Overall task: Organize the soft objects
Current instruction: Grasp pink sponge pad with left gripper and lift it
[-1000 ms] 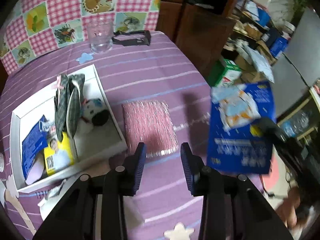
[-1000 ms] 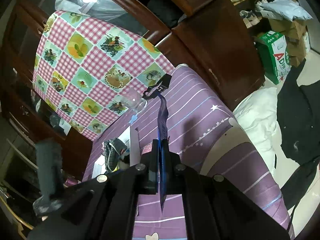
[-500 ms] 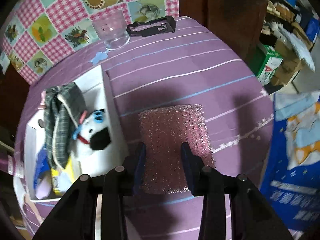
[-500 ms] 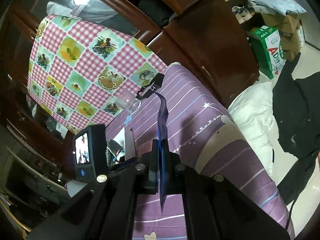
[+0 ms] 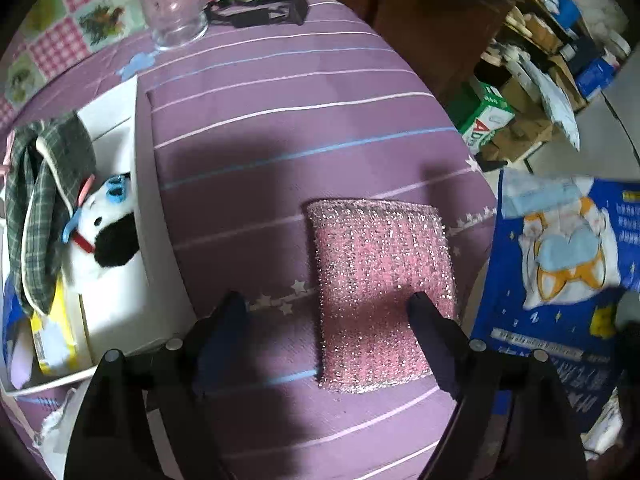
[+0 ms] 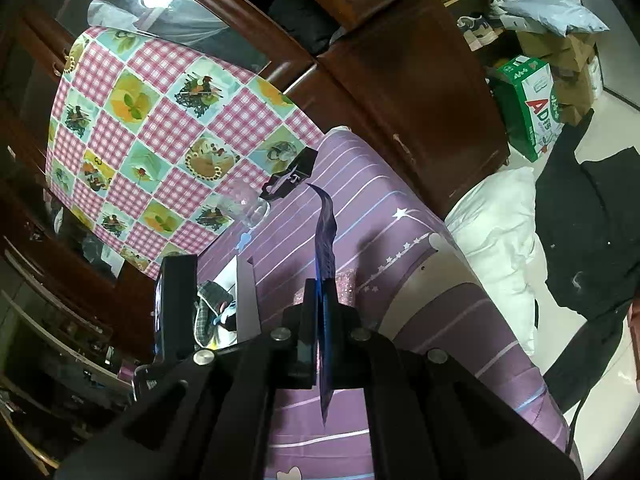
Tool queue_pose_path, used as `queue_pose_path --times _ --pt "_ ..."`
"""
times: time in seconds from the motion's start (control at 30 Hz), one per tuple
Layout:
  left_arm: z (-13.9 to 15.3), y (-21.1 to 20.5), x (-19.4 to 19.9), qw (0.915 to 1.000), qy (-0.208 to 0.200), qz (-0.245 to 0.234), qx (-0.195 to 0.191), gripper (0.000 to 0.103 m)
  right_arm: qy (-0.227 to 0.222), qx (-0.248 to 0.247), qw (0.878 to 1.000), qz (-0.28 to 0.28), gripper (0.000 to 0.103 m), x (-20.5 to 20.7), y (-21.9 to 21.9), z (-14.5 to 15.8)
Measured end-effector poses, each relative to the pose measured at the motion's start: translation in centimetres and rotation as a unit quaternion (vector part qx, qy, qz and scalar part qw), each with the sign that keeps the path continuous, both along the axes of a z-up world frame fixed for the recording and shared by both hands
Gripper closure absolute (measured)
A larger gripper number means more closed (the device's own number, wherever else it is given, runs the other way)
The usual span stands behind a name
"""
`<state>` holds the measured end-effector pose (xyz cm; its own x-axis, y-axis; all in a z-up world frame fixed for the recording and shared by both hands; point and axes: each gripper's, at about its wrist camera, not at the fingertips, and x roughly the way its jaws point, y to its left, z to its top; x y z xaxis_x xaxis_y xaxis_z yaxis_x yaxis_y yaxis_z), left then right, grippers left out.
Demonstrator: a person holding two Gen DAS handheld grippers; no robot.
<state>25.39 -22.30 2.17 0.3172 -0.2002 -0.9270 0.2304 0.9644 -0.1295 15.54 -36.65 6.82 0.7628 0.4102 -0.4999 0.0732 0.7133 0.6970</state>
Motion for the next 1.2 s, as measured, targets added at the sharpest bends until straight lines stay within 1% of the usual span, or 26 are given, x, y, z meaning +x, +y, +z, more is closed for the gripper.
queue_pose_path --times 0.13,0.23,0.33,0.5,0.63,0.7,0.77,0.8,0.83,0.87,0.9,0.93,1.0,1.07,1.17,1.2 --pt "0.3 0.7 0.0 0.9995 0.004 0.018 -0.025 0.019 0.004 0.001 1.0 -0.005 0.1 0.0 -0.2 -0.2" --pt "1.6 1.0 -0.4 0.9981 -0.008 0.038 -0.047 0.019 0.006 0.003 1.0 -0.007 0.1 0.0 -0.3 -0.3" --pt "1.9 0.3 -0.9 0.9984 -0.013 0.025 -0.049 0.019 0.005 0.001 1.0 -0.019 0.1 -0.2 -0.6 -0.2" --pt "1.7 -2.2 -1.2 0.9996 -0.022 0.004 -0.019 0.019 0.001 -0.017 0.999 -0.048 0.1 -0.8 -1.4 0.3" --pt "1.1 -4.0 -1.3 0.9997 -0.022 -0.006 0.001 0.019 0.006 -0.013 0.999 -0.046 0.1 -0.6 -1.6 0.0" --pt "0.3 -4.8 -1.5 0.9994 -0.02 -0.005 0.028 0.019 0.009 -0.01 0.999 -0.046 0.1 -0.6 -1.7 -0.1" --pt "-1.0 -5.2 -1.5 0.9975 -0.009 -0.001 0.07 0.017 0.01 -0.012 0.999 -0.049 0.1 -0.6 -1.8 -0.2" --pt "-1.0 -5.0 -1.7 0.9971 -0.023 0.001 0.072 0.017 0.011 -0.014 0.999 -0.05 0.1 -0.6 -1.7 -0.2" --pt "-1.0 -4.6 -1.7 0.9974 -0.022 0.009 0.068 0.019 0.011 -0.013 0.999 -0.048 0.1 -0.6 -1.7 -0.2" --pt "-0.9 -4.4 -1.8 0.9973 -0.023 0.016 0.068 0.027 0.012 -0.011 0.999 -0.047 0.1 -0.6 -1.7 -0.2" --pt "-0.8 -4.2 -1.8 0.9971 -0.022 0.022 0.07 0.03 0.013 -0.009 0.999 -0.043 0.1 -0.5 -1.6 -0.3" --pt "-0.8 -3.8 -1.7 0.9974 -0.011 0.027 0.065 0.03 0.013 -0.005 0.999 -0.037 0.1 -0.5 -1.5 -0.3" --pt "-0.8 -3.4 -1.8 0.9981 -0.008 0.018 0.058 0.033 0.014 -0.002 0.999 -0.033 0.1 -0.3 -1.1 -0.4" --pt "-0.8 -3.1 -2.2 0.9979 -0.017 -0.002 0.062 0.036 0.014 -0.002 0.999 -0.029 0.1 -0.3 -0.9 -0.4" --pt "-0.4 -2.4 -3.0 0.9984 -0.023 -0.006 0.051 0.041 0.007 0.007 1.0 -0.017 0.1 -0.2 -0.6 -0.4" --pt "0.0 -2.2 -3.4 0.9987 -0.025 -0.005 0.044 0.045 0.004 0.012 1.0 -0.013 0.1 -0.2 -0.5 -0.3"
